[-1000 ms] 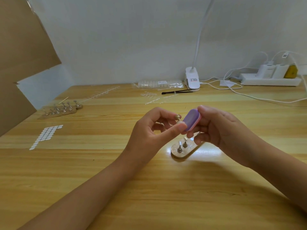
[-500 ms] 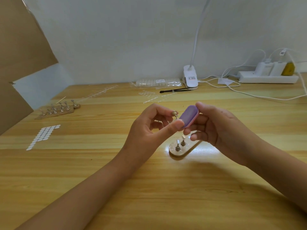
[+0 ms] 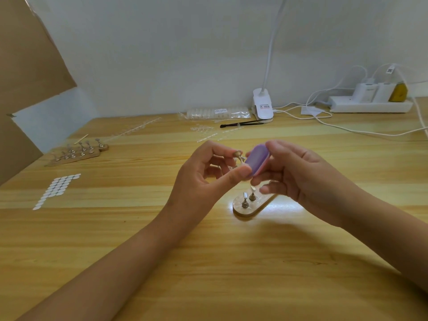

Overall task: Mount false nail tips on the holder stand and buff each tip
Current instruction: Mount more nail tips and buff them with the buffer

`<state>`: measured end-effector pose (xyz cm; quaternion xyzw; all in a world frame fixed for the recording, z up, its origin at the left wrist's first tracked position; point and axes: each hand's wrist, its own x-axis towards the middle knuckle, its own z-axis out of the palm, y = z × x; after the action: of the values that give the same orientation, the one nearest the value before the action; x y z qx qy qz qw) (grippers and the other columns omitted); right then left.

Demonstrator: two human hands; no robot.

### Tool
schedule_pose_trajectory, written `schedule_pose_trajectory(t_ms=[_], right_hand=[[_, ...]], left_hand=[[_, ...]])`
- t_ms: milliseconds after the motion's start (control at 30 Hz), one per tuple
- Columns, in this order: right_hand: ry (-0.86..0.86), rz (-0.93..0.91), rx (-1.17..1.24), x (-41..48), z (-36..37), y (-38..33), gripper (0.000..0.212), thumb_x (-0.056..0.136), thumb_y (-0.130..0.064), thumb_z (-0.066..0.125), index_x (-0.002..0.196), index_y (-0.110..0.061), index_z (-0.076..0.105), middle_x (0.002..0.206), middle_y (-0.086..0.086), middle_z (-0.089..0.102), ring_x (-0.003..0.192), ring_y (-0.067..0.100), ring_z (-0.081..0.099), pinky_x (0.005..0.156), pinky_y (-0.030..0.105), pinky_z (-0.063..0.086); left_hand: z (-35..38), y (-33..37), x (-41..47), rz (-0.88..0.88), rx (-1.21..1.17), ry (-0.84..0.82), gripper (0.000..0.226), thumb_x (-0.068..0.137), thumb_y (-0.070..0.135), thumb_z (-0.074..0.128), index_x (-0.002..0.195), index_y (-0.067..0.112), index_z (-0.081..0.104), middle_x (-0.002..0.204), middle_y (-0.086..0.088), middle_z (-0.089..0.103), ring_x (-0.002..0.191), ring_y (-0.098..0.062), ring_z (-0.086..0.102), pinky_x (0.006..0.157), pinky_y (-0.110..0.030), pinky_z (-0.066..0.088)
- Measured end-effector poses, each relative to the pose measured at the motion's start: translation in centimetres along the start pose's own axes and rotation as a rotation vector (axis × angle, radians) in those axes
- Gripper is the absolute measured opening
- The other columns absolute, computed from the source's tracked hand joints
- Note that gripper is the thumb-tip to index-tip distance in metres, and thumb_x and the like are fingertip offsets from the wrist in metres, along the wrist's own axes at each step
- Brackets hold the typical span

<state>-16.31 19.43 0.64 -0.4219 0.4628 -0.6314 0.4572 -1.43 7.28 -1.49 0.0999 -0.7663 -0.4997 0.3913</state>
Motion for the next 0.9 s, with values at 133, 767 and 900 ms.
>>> schedule_pose_trajectory(t_ms=[133, 767, 900], right_hand=[[0.043, -0.029, 0.006, 0.0, 0.2, 0.1, 0.032, 0.088, -0.042, 0.055, 0.096, -0.02, 0.076, 0.09, 0.014, 0.073, 0.077, 0.017, 0.069, 0.062, 0.02, 0.056], [0.104, -0.072, 0.114, 0.3, -0.5, -0.8, 0.041, 0.092, -0.041, 0.052, 0.108, -0.007, 0.067, 0.098, 0.018, 0.074, 0.078, 0.016, 0.07, 0.061, 0.02, 0.056], [0.144, -0.032, 0.079, 0.5, -1.0, -1.0, 0.039, 0.093, -0.04, 0.049, 0.107, -0.008, 0.066, 0.095, 0.017, 0.074, 0.076, 0.016, 0.069, 0.061, 0.021, 0.056]], left_hand=[[0.0, 0.2, 0.0, -0.004, 0.008, 0.016, 0.02, 0.076, 0.043, 0.074, 0.093, 0.036, 0.067, 0.089, 0.01, 0.067, 0.087, -0.018, 0.065, 0.081, -0.035, 0.057], [0.0, 0.3, -0.2, 0.026, 0.031, 0.037, 0.021, 0.078, 0.042, 0.073, 0.096, 0.035, 0.065, 0.087, 0.011, 0.066, 0.085, -0.011, 0.063, 0.079, -0.024, 0.053], [0.0, 0.5, -0.1, 0.039, 0.023, 0.048, 0.018, 0.078, 0.042, 0.073, 0.094, 0.041, 0.065, 0.087, 0.013, 0.066, 0.086, -0.009, 0.063, 0.079, -0.023, 0.053]])
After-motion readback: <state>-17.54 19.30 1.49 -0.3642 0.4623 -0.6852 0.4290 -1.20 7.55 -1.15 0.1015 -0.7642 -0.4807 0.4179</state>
